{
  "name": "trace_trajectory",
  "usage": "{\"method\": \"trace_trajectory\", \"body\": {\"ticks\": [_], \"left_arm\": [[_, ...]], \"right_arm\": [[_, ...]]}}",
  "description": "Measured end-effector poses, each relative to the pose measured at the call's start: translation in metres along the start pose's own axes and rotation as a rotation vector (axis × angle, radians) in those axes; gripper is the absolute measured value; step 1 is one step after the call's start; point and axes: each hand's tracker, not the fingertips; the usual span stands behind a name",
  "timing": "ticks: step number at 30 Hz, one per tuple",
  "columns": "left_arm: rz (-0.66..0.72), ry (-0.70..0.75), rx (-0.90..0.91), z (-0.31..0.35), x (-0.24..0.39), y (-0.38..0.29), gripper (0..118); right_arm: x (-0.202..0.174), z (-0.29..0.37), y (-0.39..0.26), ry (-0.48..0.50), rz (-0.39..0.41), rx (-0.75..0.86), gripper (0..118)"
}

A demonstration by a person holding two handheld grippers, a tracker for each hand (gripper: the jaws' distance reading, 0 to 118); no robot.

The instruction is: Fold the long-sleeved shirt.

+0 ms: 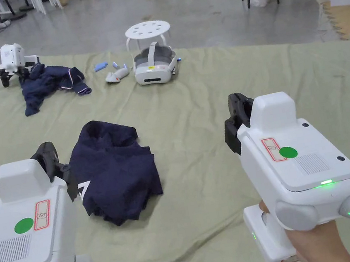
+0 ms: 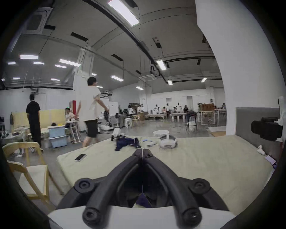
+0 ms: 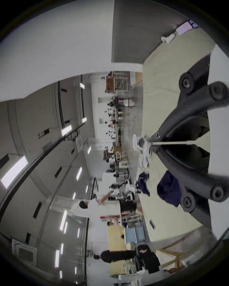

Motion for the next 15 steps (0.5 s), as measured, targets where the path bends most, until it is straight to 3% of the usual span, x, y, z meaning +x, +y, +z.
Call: {"method": "trace_trajectory", "body": {"ticks": [3, 4, 5, 7, 8, 9, 12, 15], "left_arm": [[0.011, -0.002, -0.066, -0.010, -0.006, -0.001, 4], [0.008, -0.029, -0.118, -0.018, -0.004, -0.004, 12], [0.016, -0.027, -0.153, -0.026, -0.003, -0.008, 29], [0.062, -0.097, -0.324, -0.062, -0.005, -0.021, 85], [0.095, -0.143, -0.405, -0.082, -0.005, -0.030, 99], [0.114, -0.181, -0.529, -0.107, -0.005, -0.040, 104], [0.238, -0.163, -0.728, -0.169, 0.000, -0.077, 104], [0.198, -0.131, -0.929, -0.220, 0.009, -0.116, 104]], "right_arm": [[-0.012, -0.009, 0.003, 0.028, -0.007, -0.002, 2], [-0.014, -0.011, 0.004, 0.034, -0.007, -0.003, 2], [-0.016, -0.012, 0.004, 0.040, -0.004, -0.004, 2], [-0.014, -0.014, 0.004, 0.050, 0.010, -0.011, 2], [-0.013, -0.014, 0.004, 0.047, 0.016, -0.016, 2], [-0.012, -0.015, 0.003, 0.047, 0.020, -0.023, 2], [-0.006, -0.013, -0.001, 0.050, 0.024, -0.043, 2], [-0.002, -0.010, -0.005, 0.046, 0.035, -0.062, 2]]}}
